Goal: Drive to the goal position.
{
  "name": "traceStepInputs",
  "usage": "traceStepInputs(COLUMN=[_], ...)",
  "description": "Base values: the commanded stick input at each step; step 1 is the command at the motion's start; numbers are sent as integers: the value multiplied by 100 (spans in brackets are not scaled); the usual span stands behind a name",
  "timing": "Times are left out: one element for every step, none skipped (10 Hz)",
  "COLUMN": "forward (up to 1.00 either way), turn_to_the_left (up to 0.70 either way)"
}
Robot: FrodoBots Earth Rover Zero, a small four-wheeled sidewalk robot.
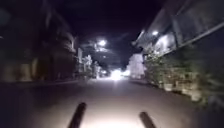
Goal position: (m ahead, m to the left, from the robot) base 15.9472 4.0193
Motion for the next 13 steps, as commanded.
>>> traceStepInputs(forward=[100,100,100,100,100,100,100,100,100,100,100,100,100], turn_to_the_left=[-38,-38,-38,2,2,2,2,2,2,2,2,2,2])
